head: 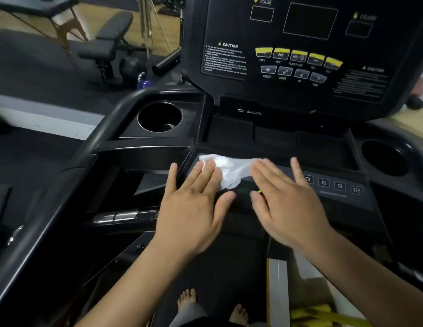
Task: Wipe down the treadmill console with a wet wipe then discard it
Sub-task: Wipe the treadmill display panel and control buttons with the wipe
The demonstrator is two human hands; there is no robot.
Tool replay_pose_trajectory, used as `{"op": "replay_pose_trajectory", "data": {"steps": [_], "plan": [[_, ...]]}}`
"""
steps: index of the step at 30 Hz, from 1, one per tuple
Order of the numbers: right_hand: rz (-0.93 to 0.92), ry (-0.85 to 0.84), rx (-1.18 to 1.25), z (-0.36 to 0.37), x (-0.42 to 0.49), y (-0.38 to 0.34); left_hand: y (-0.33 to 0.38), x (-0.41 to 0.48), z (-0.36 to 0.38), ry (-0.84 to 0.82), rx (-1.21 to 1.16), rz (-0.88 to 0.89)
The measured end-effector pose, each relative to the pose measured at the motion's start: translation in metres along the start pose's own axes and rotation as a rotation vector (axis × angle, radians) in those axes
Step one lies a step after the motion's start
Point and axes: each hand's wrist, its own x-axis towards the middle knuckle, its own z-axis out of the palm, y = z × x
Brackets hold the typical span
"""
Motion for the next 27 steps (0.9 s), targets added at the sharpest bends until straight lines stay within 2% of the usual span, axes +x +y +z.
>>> {"op": "replay_pose_trajectory", "data": {"steps": [2,4,8,12,17,21,25,27], "plan": [[-0.007,-0.016,0.019,0.000,0.018,-0.025,0.003,-0.001,0.000,0.002,0.001,-0.006],[-0.103,-0.057,0.049,0.007,0.015,-0.049,0.001,-0.007,-0.001,0.016,-0.006,-0.013],[-0.222,-0.056,0.047,0.003,-0.002,-0.034,-0.014,-0.027,-0.003,0.034,-0.022,-0.073],[-0.175,-0.018,0.025,0.002,0.045,-0.036,-0.015,-0.020,-0.002,0.008,-0.171,-0.159],[-0.284,-0.075,0.110,0.003,0.056,-0.071,-0.021,-0.013,-0.016,-0.001,-0.358,-0.189],[-0.405,-0.124,0.096,0.001,0.020,-0.057,-0.029,-0.045,-0.015,-0.027,-0.249,-0.227],[-0.301,-0.082,0.039,0.000,0.065,-0.055,-0.025,-0.027,-0.005,-0.032,-0.115,-0.223],[-0.321,-0.095,0.068,0.004,0.074,-0.064,-0.022,-0.020,-0.005,-0.028,-0.070,-0.190]]}}
